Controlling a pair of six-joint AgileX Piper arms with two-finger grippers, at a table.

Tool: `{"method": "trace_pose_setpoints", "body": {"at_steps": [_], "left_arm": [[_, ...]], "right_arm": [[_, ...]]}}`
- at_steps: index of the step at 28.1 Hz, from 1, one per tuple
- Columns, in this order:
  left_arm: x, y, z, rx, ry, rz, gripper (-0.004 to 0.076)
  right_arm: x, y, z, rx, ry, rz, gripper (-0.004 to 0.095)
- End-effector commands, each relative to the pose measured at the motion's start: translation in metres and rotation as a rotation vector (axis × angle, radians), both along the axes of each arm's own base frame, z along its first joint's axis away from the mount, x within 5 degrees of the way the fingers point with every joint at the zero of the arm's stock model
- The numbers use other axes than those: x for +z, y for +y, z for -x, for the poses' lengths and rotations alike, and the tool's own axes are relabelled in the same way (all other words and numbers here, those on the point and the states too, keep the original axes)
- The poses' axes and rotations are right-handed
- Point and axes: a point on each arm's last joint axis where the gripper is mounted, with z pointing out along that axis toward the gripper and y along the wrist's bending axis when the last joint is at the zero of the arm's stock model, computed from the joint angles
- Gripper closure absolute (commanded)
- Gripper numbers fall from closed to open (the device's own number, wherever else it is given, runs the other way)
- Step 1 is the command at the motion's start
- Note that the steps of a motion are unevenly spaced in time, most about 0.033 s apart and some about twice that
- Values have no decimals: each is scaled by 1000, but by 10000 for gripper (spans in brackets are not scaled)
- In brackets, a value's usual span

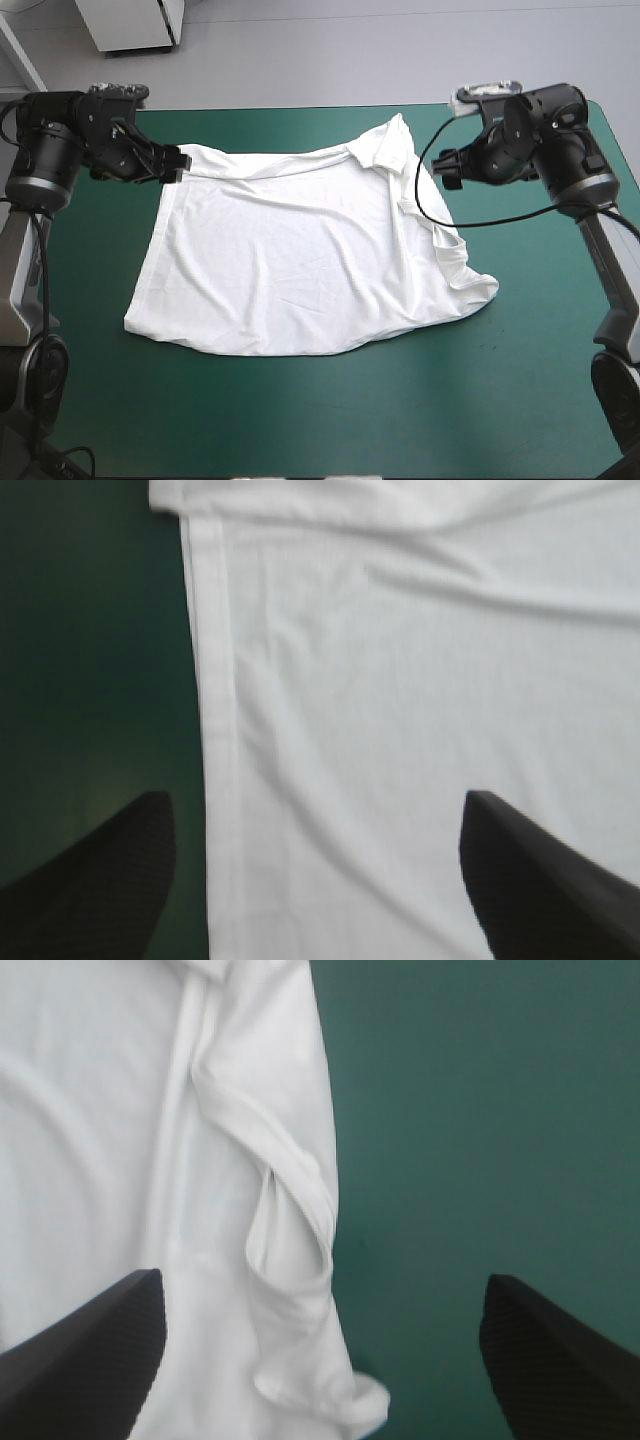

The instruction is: Fold the cloth

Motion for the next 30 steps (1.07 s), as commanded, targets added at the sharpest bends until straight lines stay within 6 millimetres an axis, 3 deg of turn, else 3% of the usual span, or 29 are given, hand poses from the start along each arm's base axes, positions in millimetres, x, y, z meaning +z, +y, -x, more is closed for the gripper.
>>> {"method": "trace_pose_setpoints", "body": {"at_steps": [1,4,8,21,24,26,27,28,30], "left_arm": [[-6,-1,33,-18,71,2,159],[-25,-2,44,-32,120,9,159],[-33,-3,55,-35,107,32,159],[-16,-3,72,-40,29,42,159],[-14,-3,72,-40,18,42,159],[-14,-3,73,-43,16,43,159],[-14,-3,73,-43,16,43,159],[-14,-3,73,-43,16,43,159],[-14,-3,73,-42,12,43,159]], "right_arm": [[-19,-6,17,14,32,14,123],[-52,-3,21,43,134,3,123],[-82,1,25,59,187,-34,123],[-150,1,39,41,239,-63,150],[-156,1,42,47,260,-75,324],[-157,2,44,53,267,-77,567],[-157,2,43,57,264,-75,832],[-157,2,43,58,260,-76,930],[-157,1,43,62,260,-72,927]]}}
